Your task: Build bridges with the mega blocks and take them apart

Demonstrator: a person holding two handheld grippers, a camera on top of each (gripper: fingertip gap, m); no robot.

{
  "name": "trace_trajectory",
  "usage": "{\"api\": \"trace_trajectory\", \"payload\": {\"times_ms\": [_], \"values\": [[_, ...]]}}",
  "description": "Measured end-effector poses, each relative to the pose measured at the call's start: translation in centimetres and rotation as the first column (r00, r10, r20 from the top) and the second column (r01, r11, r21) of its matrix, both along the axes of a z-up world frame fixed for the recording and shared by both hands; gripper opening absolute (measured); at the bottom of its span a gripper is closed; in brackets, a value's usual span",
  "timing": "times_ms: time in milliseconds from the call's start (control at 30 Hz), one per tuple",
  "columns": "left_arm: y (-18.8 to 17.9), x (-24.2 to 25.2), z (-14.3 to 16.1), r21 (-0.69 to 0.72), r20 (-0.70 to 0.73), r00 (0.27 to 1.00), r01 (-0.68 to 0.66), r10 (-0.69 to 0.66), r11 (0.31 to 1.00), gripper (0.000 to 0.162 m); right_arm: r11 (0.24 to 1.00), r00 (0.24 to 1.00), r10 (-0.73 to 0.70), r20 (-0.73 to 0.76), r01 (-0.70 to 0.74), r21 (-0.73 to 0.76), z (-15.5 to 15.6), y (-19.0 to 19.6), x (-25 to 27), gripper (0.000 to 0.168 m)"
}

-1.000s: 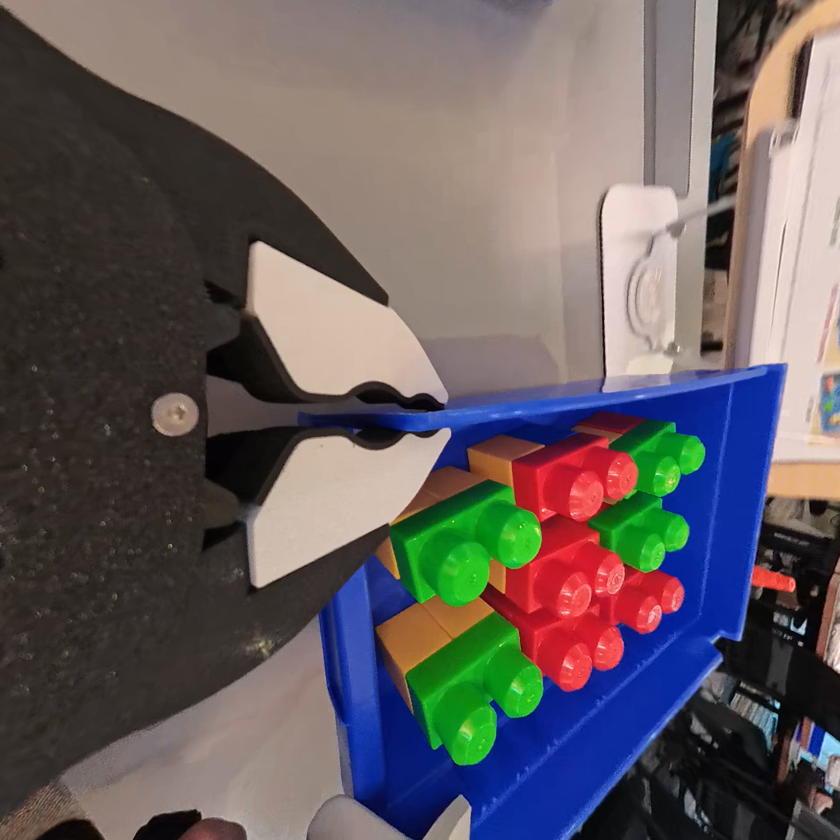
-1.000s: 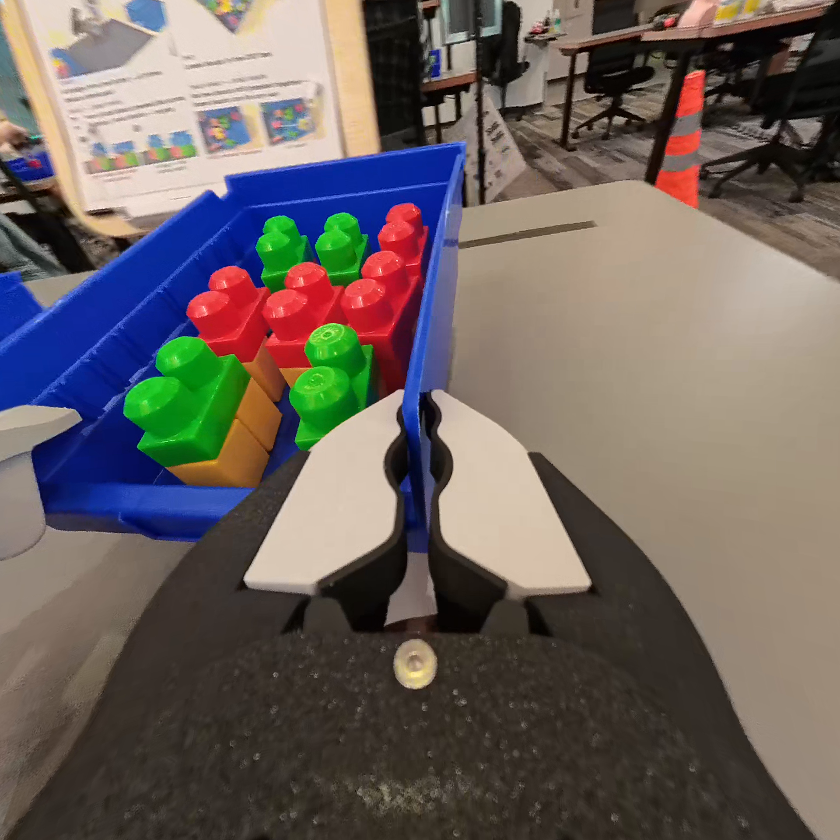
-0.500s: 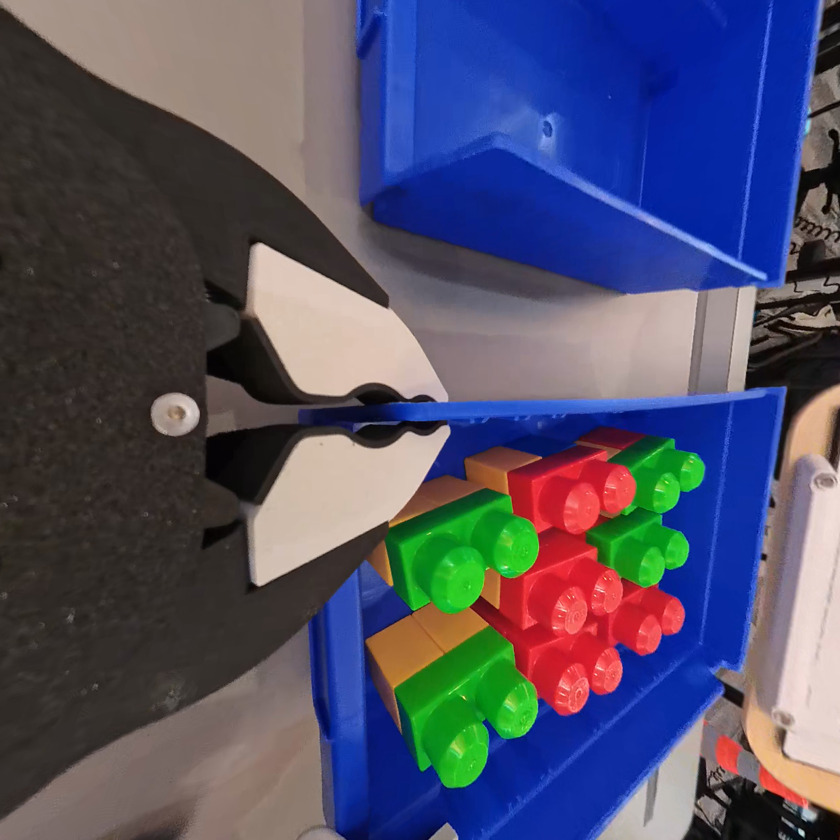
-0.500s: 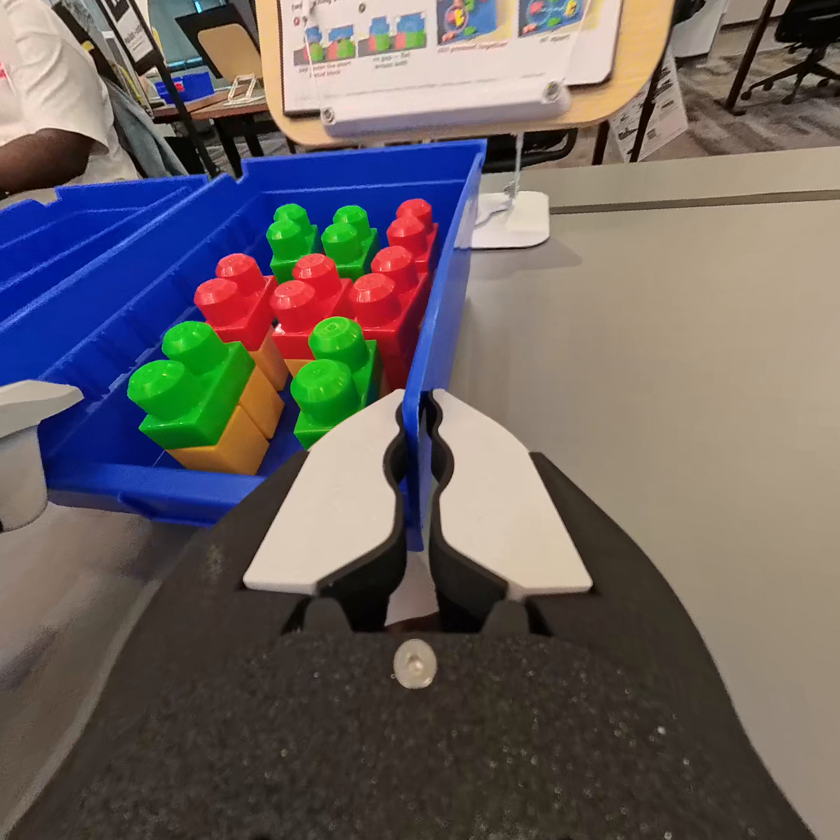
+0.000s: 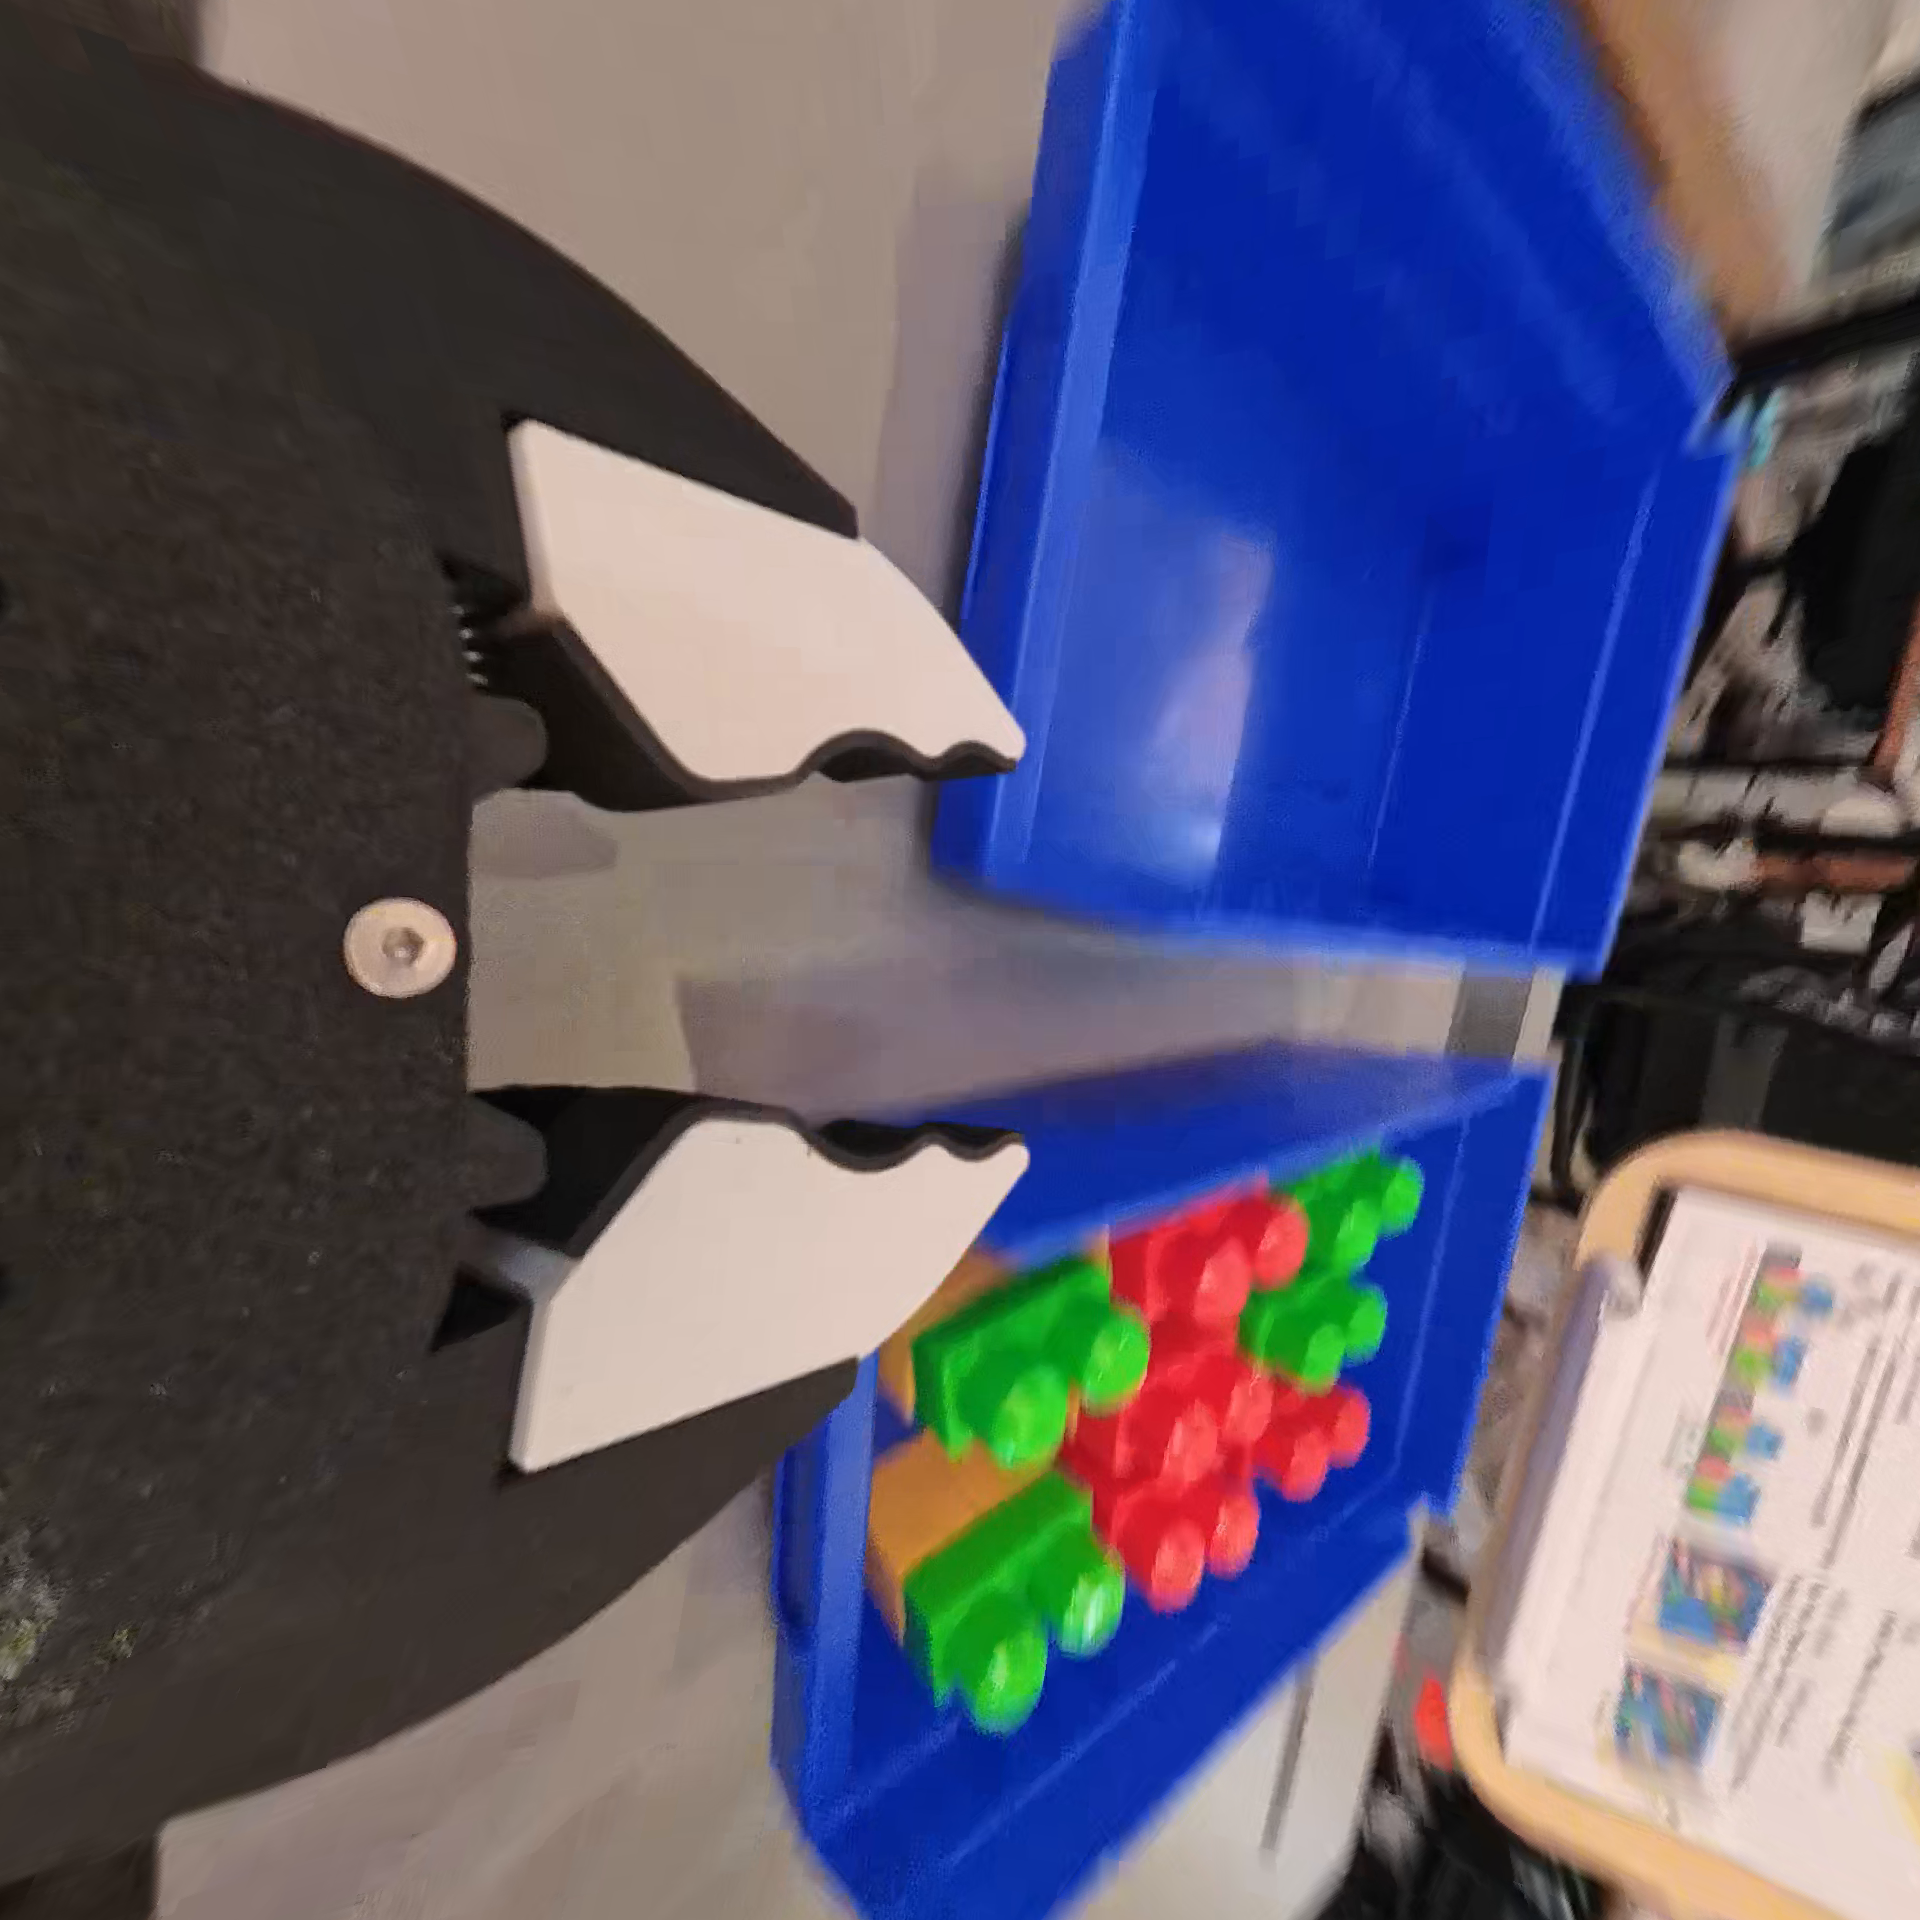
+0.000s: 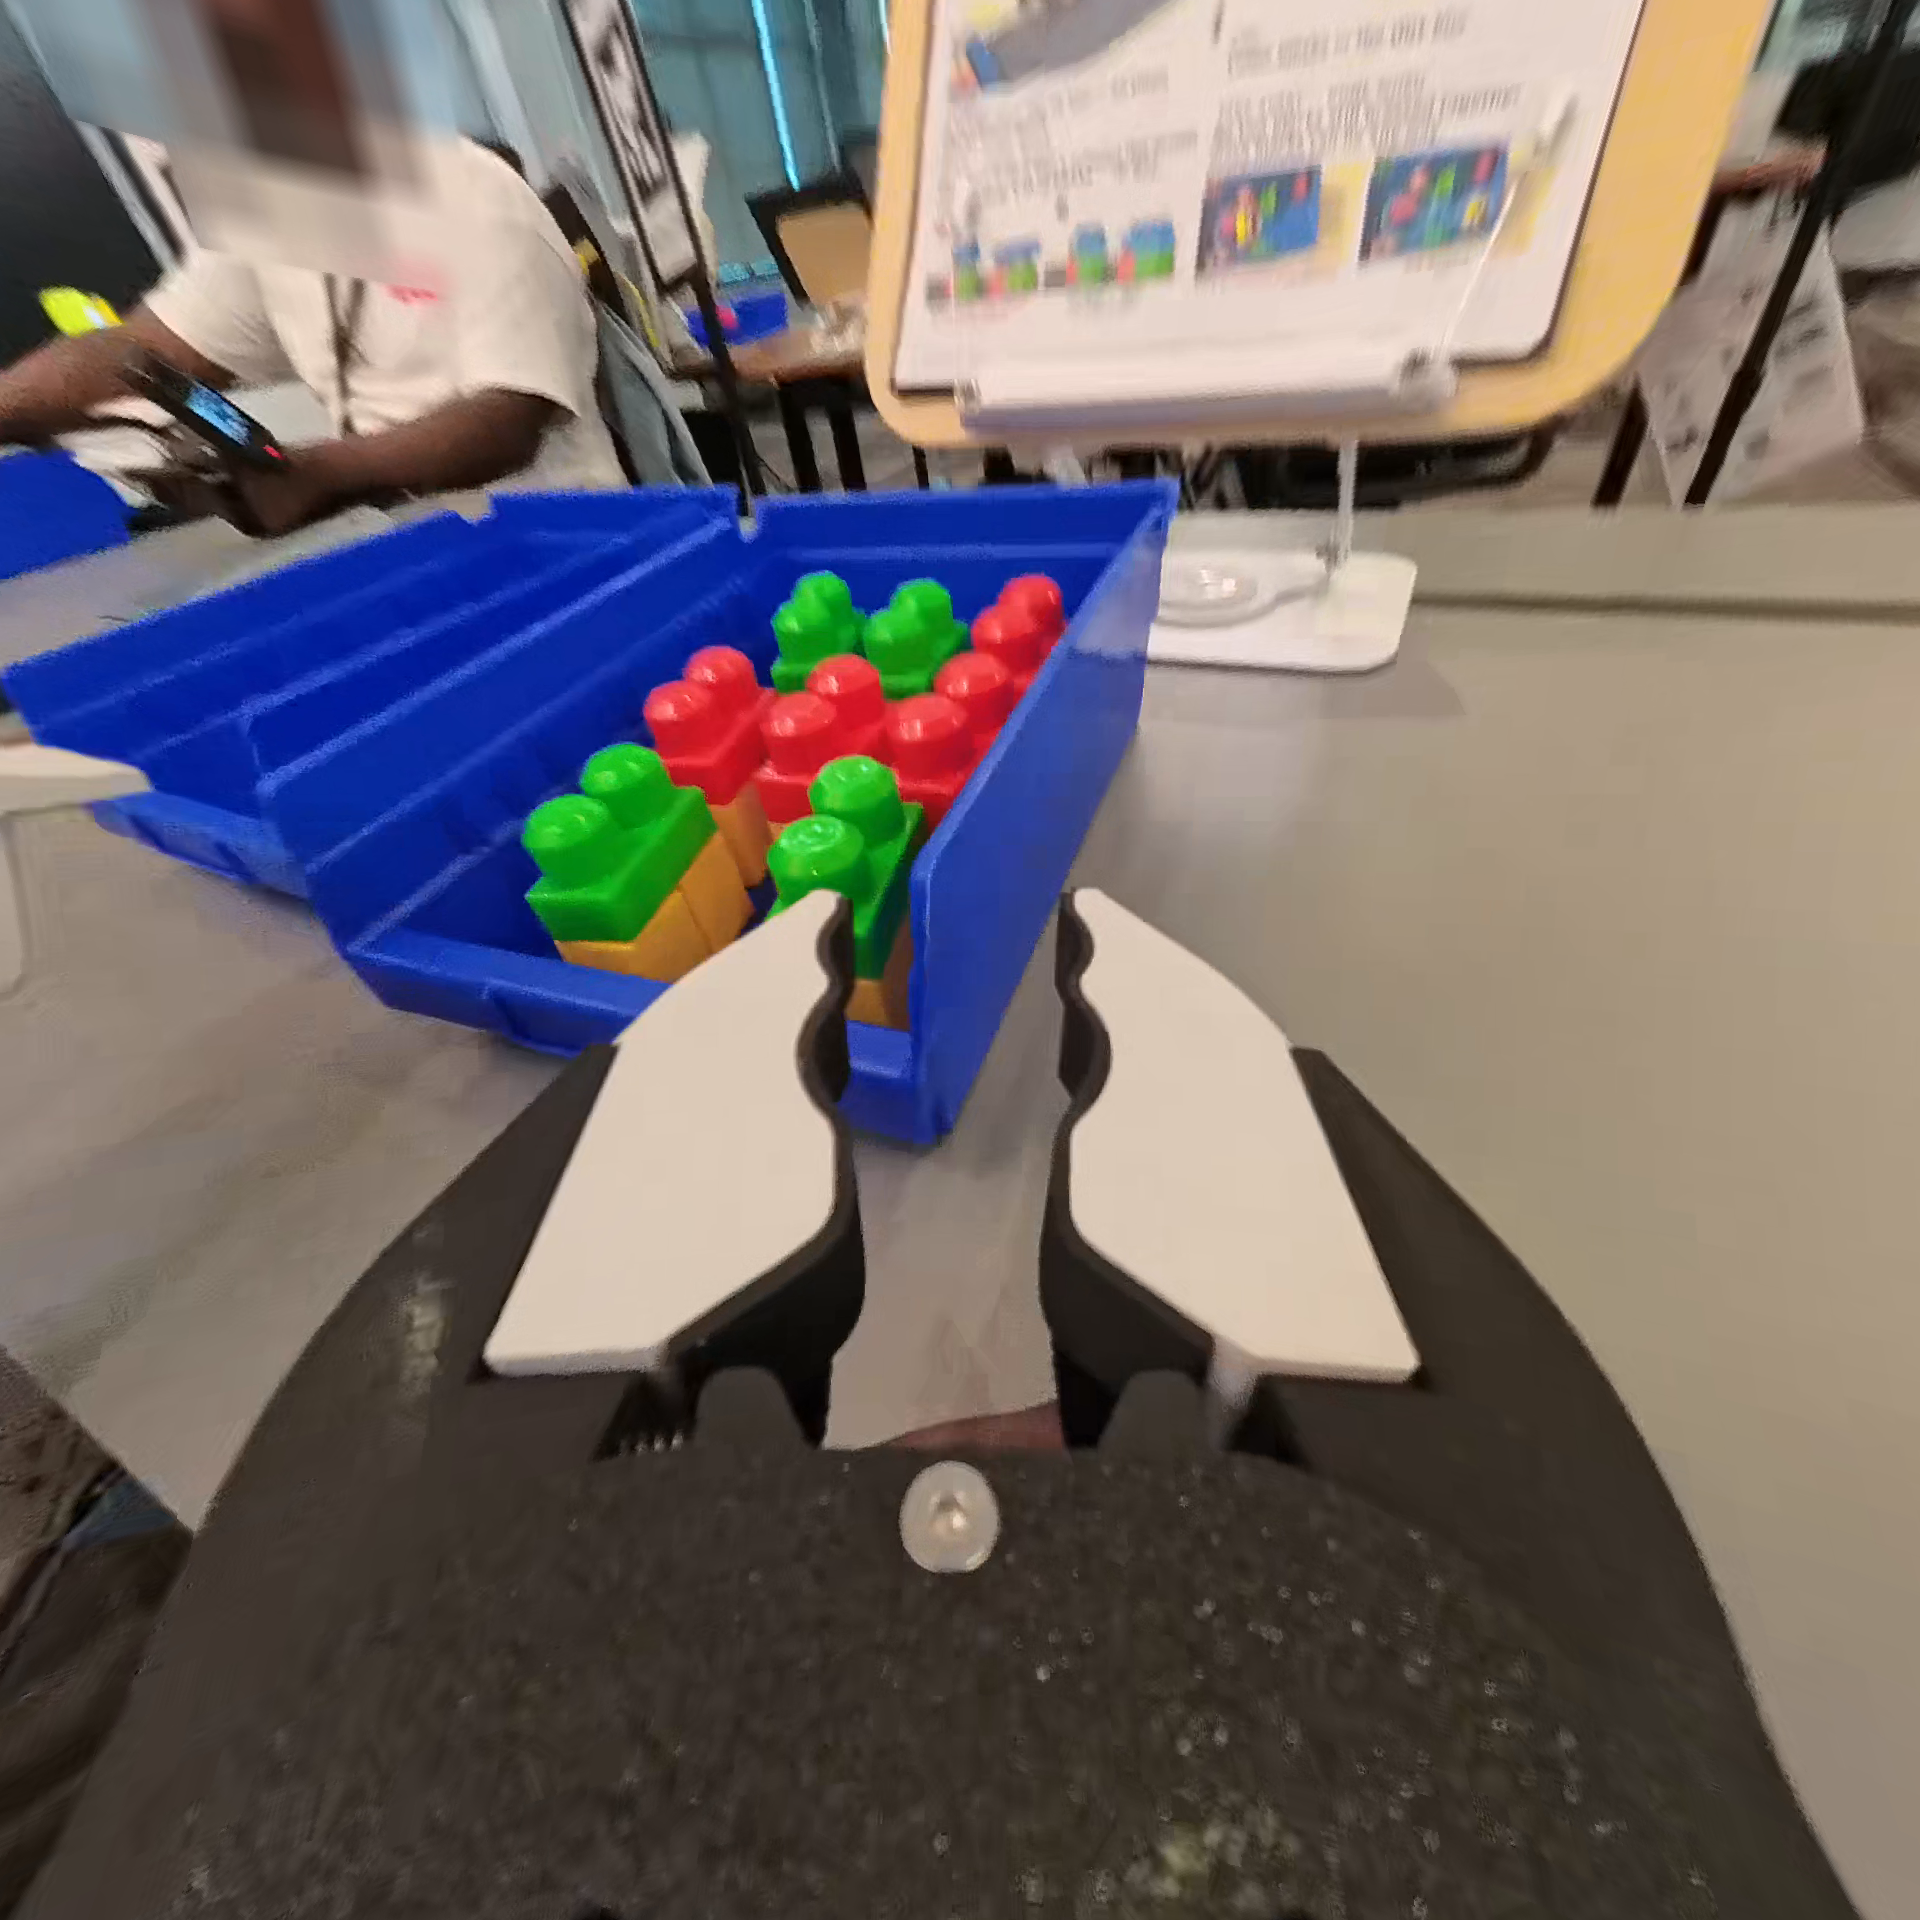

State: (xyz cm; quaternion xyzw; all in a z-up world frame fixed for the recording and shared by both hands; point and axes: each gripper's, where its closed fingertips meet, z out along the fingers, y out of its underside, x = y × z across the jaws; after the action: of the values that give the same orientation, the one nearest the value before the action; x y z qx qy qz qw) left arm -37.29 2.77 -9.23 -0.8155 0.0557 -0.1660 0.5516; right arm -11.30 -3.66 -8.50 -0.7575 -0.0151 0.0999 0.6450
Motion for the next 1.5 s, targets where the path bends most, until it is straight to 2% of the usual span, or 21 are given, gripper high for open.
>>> {"api": "trace_trajectory", "payload": {"times_ms": [67, 133, 200, 267, 367, 433, 500, 667, 733, 833, 1000, 1067, 1100, 1167, 1267, 1367, 1500], "values": [[0.6, -6.3, 1.5, 0.046, -0.131, 0.983, -0.124, 0.129, 0.991, 0.062, 0.997, 0.999, -0.016, 0.041, 0.013, 0.073, 0.9, -0.9, 0.7, 0.030], [2.4, -12.7, 2.3, 0.083, -0.193, 0.958, -0.202, 0.215, 0.976, 0.061, 0.993, 0.996, -0.032, 0.087, 0.021, 0.115, 1.4, -0.9, 1.2, 0.026], [5.6, -16.5, 0.7, -0.010, -0.174, 0.969, -0.182, 0.178, 0.983, 0.064, 0.993, 0.995, -0.028, 0.097, 0.016, 0.119, 1.5, -0.8, 1.1, 0.024], [8.9, -17.8, -1.4, -0.116, -0.140, 0.985, -0.120, 0.103, 0.986, 0.066, 0.992, 0.996, -0.003, 0.086, -0.008, 0.123, 1.5, -0.8, 0.4, 0.023], [12.9, -18.8, -3.4, -0.165, -0.105, 0.991, -0.096, 0.080, 0.982, 0.064, 0.993, 0.994, 0.026, 0.103, -0.038, 0.115, 1.1, -0.9, -1.1, 0.022], [14.4, -18.5, -4.1, -0.188, -0.046, 0.997, -0.075, 0.068, 0.979, 0.056, 0.992, 0.991, 0.055, 0.124, -0.068, 0.103, 0.7, -0.9, -2.6, 0.021], [14.8, -18.3, -3.5, -0.165, 0.034, 0.998, -0.046, 0.053, 0.985, 0.005, 0.990, 0.986, 0.103, 0.127, -0.114, 0.082, 0.1, -1.2, -4.7, 0.021], [11.3, -18.2, -3.2, -0.136, -0.071, 0.995, -0.073, 0.064, 0.988, 0.003, 0.961, 0.951, 0.277, 0.137, -0.277, -0.023, -2.2, -2.3, -12.3, 0.022], [8.8, -18.3, -3.4, -0.139, -0.060, 0.995, -0.092, 0.085, 0.986, 0.004, 0.944, 0.928, 0.331, 0.170, -0.325, -0.062, -3.0, -2.3, -15.6, 0.023], [4.7, -19.0, -3.4, -0.144, -0.032, 0.989, -0.149, 0.146, 0.978, 0.004, 0.906, 0.893, 0.416, 0.173, -0.392, -0.160, -4.4, -1.7, -20.9, 0.033], [-2.3, -19.0, -3.3, -0.103, -0.038, 0.979, -0.202, 0.199, 0.974, 0.004, 0.900, 0.901, 0.421, 0.106, -0.400, -0.174, -4.5, 0.1, -26.4, 0.044], [-4.4, -18.6, -3.3, -0.085, -0.040, 0.979, -0.202, 0.199, 0.976, 0.004, 0.921, 0.928, 0.361, 0.094, -0.339, -0.191, -5.0, 1.0, -26.6, 0.032], [-5.3, -18.4, -3.3, -0.074, -0.060, 0.978, -0.203, 0.199, 0.976, 0.004, 0.928, 0.934, 0.348, 0.084, -0.330, -0.176, -4.7, 1.1, -26.5, 0.032], [-6.8, -18.3, -3.0, -0.039, -0.112, 0.968, -0.229, 0.223, 0.973, 0.005, 0.944, 0.947, 0.310, 0.087, -0.296, -0.144, -3.8, 1.2, -25.9, 0.013], [-8.4, -17.5, -0.2, 0.090, -0.113, 0.959, -0.252, 0.261, 0.964, 0.006, 0.968, 0.965, 0.252, 0.079, -0.250, -0.031, -0.7, 0.7, -24.9, 0.006], [-9.1, -15.9, 5.4, 0.282, -0.119, 0.954, -0.232, 0.274, 0.931, 0.005, 0.970, 0.980, 0.178, 0.092, -0.191, 0.148, 4.9, 0.1, -23.0, 0.005], [-7.4, -10.8, 13.4, 0.417, -0.098, 0.977, -0.133, 0.190, 0.899, 0.005, 0.948, 0.991, 0.058, 0.118, -0.092, 0.305, 13.2, -0.3, -17.2, 0.006]]}}
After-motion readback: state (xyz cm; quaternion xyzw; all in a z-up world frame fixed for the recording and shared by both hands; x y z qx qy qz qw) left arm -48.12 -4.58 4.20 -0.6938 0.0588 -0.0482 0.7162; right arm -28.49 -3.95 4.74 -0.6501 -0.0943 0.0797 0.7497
